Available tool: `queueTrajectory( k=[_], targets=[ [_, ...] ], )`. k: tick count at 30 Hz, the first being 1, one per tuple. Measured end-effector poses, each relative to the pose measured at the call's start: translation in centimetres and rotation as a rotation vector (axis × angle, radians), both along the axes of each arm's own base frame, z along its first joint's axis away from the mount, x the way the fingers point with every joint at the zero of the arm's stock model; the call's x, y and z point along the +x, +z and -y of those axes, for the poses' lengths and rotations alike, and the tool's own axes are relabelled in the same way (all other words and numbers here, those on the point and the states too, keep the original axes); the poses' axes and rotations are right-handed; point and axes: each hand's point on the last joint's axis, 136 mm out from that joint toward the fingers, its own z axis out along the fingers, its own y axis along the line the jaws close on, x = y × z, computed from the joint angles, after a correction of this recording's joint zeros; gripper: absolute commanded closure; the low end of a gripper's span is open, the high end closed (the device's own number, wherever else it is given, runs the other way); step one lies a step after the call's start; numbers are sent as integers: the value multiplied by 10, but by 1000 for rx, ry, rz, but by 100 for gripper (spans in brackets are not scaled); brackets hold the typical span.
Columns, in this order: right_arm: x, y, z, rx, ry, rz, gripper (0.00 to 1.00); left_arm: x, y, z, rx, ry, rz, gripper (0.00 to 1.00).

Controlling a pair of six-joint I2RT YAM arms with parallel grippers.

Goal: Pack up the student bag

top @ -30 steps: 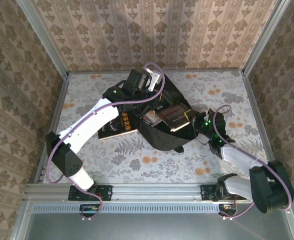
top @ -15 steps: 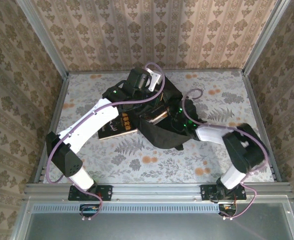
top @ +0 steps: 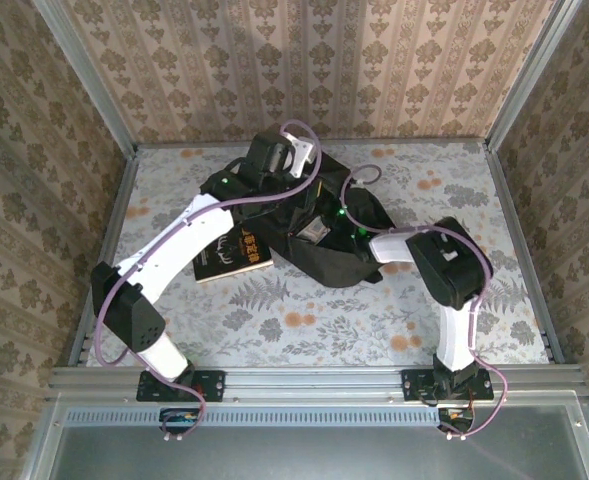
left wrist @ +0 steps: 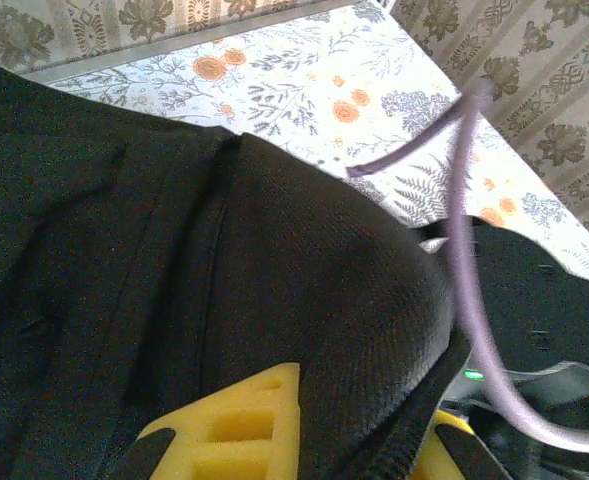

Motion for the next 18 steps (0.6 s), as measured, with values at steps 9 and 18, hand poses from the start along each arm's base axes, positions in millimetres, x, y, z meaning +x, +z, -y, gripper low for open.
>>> queueTrajectory(
  k=[9, 18],
  targets=[
    [-67, 57, 48, -236, 15, 92, 19, 15, -3, -4, -47, 29, -31, 100],
    [-127, 65, 108, -392, -82, 105, 23, 7, -24, 11, -84, -23, -133, 37]
  ],
)
